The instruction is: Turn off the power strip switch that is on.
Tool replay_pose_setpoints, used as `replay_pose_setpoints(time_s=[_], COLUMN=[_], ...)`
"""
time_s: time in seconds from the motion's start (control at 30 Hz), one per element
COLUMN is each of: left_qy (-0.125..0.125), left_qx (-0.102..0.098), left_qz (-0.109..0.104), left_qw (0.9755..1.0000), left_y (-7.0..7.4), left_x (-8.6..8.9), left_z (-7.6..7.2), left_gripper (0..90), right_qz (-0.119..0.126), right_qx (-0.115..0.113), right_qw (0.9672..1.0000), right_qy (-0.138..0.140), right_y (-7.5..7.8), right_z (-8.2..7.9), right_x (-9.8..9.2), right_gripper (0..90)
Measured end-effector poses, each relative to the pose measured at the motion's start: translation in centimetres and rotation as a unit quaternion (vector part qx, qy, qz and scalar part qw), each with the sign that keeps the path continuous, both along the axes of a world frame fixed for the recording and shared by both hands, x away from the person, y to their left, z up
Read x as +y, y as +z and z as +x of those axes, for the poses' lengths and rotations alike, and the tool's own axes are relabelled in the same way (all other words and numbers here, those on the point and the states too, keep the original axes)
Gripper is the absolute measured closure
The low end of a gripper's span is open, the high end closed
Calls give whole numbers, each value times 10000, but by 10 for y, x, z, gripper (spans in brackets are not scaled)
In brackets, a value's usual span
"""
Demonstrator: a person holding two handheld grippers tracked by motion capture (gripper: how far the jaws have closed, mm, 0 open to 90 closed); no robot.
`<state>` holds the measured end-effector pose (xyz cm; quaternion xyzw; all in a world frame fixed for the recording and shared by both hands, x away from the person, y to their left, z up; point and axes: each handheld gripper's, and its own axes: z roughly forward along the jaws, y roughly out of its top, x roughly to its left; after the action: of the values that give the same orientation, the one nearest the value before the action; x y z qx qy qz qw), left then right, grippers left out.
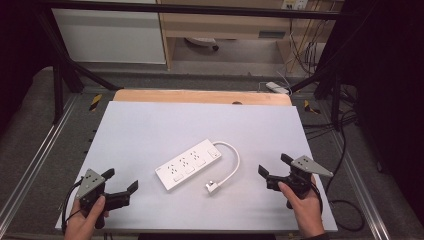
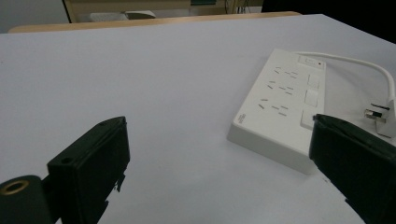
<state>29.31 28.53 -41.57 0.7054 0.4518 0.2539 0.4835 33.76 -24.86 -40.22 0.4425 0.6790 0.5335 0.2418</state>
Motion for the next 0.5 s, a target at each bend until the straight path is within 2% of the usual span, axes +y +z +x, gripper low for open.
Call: replay_pose_setpoints(time_s=[0.5], left_qy=[-22], left_qx=[-2], left_qz=[3], left_qw=[10000], left_y=[0], left_x=[-1], left_z=[0], left_gripper=[50], right_qz=[-94], right_qx=[127], right_qw=[9995], right_qy=[257], right_y=[13], right_z=[14], right_x=[20], right_gripper=[50])
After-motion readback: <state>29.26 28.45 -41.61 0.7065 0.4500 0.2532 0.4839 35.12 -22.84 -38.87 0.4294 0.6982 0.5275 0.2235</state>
